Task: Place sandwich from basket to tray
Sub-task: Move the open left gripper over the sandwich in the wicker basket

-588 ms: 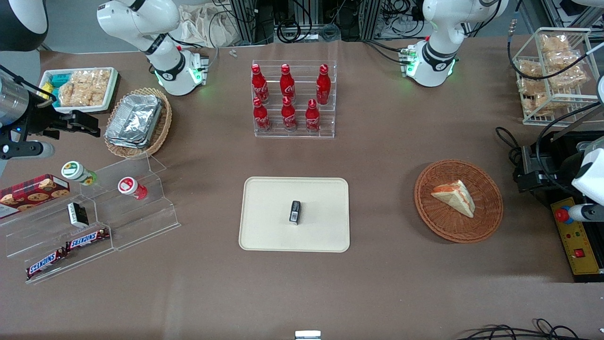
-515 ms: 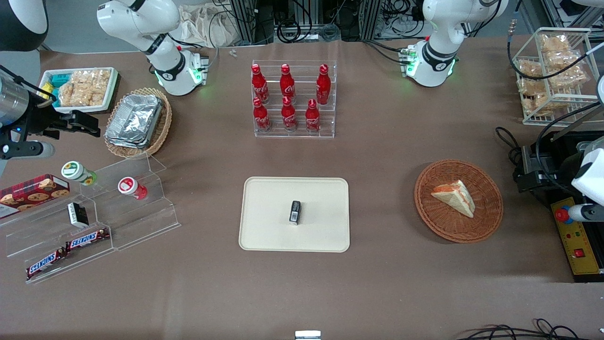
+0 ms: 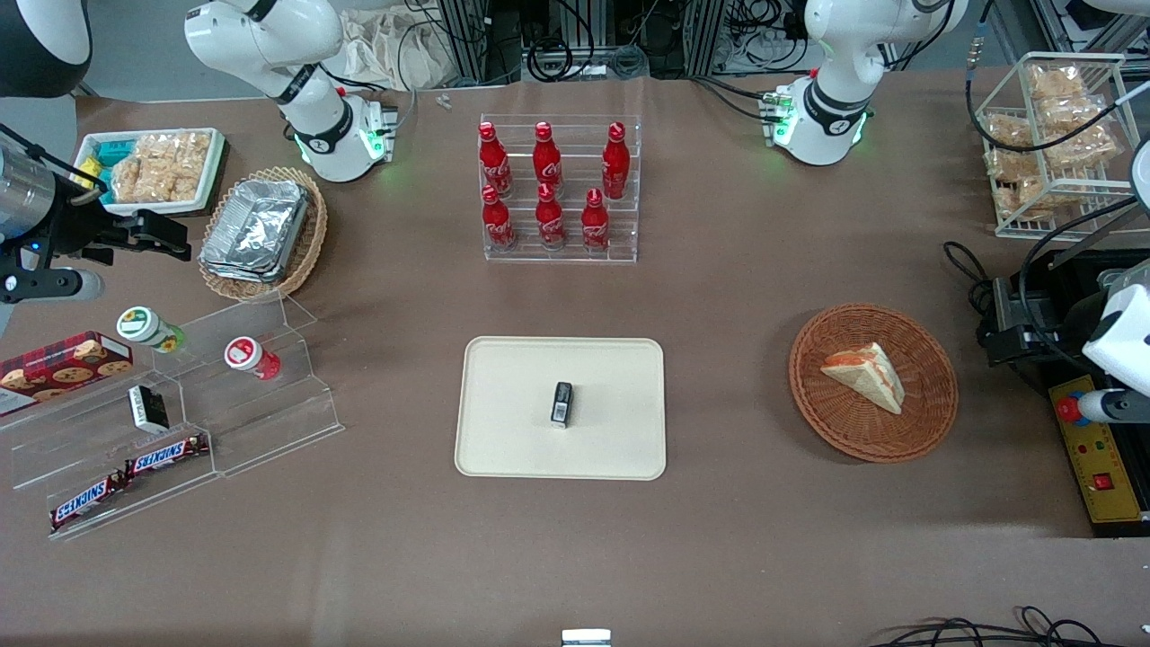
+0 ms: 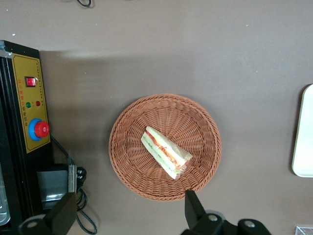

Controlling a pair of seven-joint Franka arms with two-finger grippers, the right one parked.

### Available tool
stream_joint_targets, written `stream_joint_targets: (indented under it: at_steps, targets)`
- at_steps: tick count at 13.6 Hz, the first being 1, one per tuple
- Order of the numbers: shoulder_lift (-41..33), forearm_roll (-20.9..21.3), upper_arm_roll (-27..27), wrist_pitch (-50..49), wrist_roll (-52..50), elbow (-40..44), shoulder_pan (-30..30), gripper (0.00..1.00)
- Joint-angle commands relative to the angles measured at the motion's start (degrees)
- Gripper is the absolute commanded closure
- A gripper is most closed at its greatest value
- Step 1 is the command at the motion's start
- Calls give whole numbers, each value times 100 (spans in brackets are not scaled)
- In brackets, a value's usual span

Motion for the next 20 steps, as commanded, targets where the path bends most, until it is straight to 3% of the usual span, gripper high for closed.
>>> stream_joint_targets:
  at_steps: [1, 6, 9, 14, 17, 20]
  targets:
    - [-169, 99, -23, -4, -180, -303, -51, 0]
    - [-854, -6, -32, 926, -514, -1971, -86, 0]
    - [-917, -112, -76, 1620, -1346, -2755, -104, 0]
    - [-778, -129, -217, 2193, -1745, -3485, -104, 1]
    - [-513, -559, -190, 2306, -1965, -3513, -42, 1]
    - [-364, -622, -164, 2448, -2122, -3522, -33, 1]
